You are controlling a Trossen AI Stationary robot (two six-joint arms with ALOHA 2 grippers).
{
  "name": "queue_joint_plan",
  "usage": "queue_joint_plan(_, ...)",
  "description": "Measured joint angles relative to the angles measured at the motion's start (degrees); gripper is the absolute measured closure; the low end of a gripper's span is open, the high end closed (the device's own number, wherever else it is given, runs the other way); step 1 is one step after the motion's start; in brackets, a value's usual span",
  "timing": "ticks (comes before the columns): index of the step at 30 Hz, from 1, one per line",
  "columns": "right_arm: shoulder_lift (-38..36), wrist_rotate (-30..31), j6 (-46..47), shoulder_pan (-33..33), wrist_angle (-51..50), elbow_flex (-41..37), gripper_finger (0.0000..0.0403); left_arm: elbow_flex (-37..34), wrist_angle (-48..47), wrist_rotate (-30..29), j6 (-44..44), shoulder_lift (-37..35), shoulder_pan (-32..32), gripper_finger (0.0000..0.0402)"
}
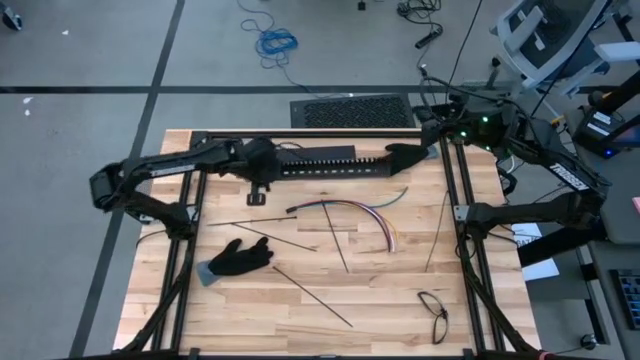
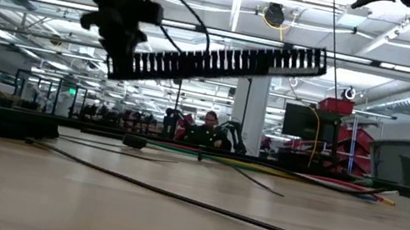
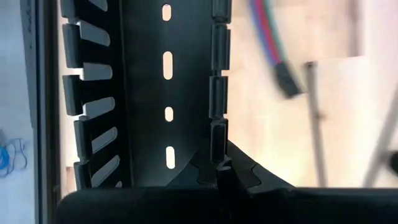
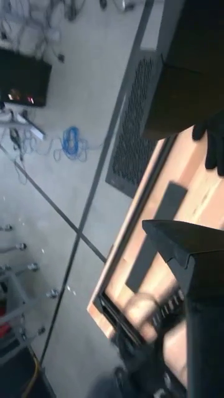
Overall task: Ziptie cables
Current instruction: Put the zip tied cabled wires into the cable duct
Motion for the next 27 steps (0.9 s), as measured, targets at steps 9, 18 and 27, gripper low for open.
queue_joint_plan(9,-2.50,2.04,0.29,-1.63,-6.31,0.00,0.0186,0.00,-11.39,-3.32,-17.41,-6.98,-19.44,0.0401)
queue_joint_plan(18,-2.35,1.88,-0.42,-1.94,-6.71,0.00,0.0186,-1.31,-20.10,-10.42,-45.27,-7.75,-45.57,0.0401)
queue_joint_plan(27,-2.35,1.61,-2.76,-1.94,-6.71,0.00,0.0186,-1.85,-22.92,-0.10,-66.11,-7.65,-63.03,0.0402)
